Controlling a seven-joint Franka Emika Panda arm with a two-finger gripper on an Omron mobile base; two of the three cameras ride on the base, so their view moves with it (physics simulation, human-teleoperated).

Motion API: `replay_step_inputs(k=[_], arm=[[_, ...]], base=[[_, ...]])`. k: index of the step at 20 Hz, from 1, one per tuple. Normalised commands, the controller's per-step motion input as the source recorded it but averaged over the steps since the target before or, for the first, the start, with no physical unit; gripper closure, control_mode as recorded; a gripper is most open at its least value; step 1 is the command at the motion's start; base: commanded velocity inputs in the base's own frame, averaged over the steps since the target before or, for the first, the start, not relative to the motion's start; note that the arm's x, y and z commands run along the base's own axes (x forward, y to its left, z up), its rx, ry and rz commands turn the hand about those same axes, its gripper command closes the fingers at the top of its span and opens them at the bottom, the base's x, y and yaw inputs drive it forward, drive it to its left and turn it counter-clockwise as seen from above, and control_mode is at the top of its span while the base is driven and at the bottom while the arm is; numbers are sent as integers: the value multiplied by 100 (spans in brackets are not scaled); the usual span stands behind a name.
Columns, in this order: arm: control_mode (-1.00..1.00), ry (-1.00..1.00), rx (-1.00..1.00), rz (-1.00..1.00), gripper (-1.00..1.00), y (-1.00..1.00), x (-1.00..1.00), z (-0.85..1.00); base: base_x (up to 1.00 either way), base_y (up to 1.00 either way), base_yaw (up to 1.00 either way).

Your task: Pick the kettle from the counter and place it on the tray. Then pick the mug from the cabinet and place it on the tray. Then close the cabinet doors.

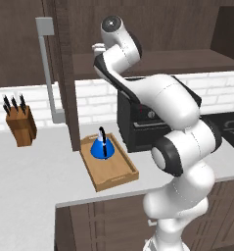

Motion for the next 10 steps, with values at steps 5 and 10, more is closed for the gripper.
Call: replay_step_inputs(k=[5, 10], arm=[[-100, 0, 0, 0, -100, 0, 25, 0], [-100, 0, 0, -3, -100, 0, 25, 0]], base=[[0, 0, 0], [0, 0, 0]])
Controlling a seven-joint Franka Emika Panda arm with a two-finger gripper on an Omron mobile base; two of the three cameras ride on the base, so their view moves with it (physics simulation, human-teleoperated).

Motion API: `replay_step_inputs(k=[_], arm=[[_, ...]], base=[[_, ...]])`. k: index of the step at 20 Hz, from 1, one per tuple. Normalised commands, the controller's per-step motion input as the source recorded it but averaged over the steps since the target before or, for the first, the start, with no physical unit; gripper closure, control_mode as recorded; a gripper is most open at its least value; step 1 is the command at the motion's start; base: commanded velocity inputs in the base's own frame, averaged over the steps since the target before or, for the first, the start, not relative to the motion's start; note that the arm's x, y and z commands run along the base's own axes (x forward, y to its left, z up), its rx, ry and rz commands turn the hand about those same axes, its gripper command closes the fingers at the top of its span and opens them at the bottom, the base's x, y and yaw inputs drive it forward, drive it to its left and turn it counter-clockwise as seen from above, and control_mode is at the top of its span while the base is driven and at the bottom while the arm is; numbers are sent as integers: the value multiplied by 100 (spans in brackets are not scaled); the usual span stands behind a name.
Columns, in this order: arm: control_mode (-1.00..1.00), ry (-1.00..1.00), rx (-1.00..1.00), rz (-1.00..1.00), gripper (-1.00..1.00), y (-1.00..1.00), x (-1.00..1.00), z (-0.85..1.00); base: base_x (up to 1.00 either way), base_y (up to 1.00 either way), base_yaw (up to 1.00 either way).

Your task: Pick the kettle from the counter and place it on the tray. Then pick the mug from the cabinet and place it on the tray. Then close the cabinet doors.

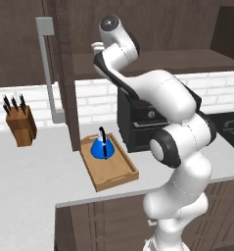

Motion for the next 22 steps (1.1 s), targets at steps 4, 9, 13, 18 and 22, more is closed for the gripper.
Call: replay_step_inputs(k=[4, 9, 13, 18, 22], arm=[[-100, 0, 0, -4, -100, 0, 21, 0], [-100, 0, 0, -4, -100, 0, 9, 0], [-100, 0, 0, -7, 100, 0, 0, 0], [-100, -2, 0, -5, 100, 0, 0, 0], [-100, -6, 0, -3, 100, 0, 0, 0]], base=[[0, 0, 0], [0, 0, 0], [0, 0, 0], [0, 0, 0], [0, 0, 0]])
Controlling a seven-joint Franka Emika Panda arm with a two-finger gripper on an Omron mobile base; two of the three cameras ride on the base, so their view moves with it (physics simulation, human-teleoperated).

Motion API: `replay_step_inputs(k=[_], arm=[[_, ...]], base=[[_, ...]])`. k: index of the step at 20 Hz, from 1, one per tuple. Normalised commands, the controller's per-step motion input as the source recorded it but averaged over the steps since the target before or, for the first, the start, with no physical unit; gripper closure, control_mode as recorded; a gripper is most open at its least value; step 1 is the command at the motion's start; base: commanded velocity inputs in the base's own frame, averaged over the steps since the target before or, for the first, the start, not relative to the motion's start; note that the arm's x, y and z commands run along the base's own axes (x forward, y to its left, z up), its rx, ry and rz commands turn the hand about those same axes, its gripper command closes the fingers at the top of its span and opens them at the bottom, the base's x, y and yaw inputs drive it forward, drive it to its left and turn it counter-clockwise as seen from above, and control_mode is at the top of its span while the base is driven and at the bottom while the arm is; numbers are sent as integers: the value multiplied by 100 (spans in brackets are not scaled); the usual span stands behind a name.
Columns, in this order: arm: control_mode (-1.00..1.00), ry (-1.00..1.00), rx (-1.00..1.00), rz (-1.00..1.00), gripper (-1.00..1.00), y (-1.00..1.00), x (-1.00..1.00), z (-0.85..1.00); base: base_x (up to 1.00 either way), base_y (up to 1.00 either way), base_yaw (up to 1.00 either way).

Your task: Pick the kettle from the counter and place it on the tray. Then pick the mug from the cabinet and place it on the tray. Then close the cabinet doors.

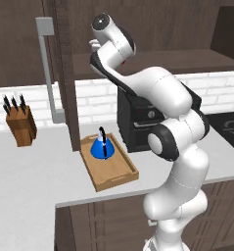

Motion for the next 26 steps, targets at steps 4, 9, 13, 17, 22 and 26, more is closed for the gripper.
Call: replay_step_inputs(k=[4, 9, 13, 17, 22, 26], arm=[[-100, -4, 0, -3, 100, 0, 0, 0], [-100, -1, 0, -2, 100, 0, 0, 0], [-100, 0, 0, 0, 100, 0, 0, 0], [-100, -2, 0, 0, 100, 0, -29, 0], [-100, -1, 0, 2, 100, -6, -65, 0], [-100, -3, 0, 2, 100, -38, -82, -3]], base=[[0, 0, 0], [0, 0, 0], [0, 0, 0], [0, 0, 0], [0, 0, 0], [0, 0, 0]])
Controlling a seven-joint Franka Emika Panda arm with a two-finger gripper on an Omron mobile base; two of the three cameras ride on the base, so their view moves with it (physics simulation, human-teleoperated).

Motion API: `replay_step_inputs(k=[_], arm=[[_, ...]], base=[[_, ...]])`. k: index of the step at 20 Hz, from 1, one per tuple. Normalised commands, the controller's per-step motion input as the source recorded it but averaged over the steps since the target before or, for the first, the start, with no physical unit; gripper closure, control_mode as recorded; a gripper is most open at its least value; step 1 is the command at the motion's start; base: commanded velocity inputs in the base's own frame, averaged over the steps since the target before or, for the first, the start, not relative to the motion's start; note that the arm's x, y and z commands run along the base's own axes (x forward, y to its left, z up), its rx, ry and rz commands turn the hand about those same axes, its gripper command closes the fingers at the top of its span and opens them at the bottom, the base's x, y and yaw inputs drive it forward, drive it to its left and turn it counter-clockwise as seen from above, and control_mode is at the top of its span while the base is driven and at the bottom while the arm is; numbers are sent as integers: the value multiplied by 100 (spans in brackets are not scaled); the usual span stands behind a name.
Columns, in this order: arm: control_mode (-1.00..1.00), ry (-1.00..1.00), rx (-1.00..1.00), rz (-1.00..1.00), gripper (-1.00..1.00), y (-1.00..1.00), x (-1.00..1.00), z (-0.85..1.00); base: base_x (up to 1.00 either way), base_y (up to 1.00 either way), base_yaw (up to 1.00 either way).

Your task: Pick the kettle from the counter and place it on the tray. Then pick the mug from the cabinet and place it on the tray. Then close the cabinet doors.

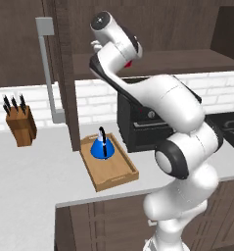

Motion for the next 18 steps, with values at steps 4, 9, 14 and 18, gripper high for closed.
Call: replay_step_inputs(k=[4, 9, 14, 18], arm=[[-100, -6, 0, 9, 100, -49, -91, -4], [-100, -5, 0, 44, 100, -31, -84, -3], [-100, 0, 0, 69, 100, -14, -61, -3], [-100, 0, 0, 83, 100, 0, -47, -4]], base=[[0, 0, 0], [0, 0, 0], [0, 0, 0], [0, 0, 0]])
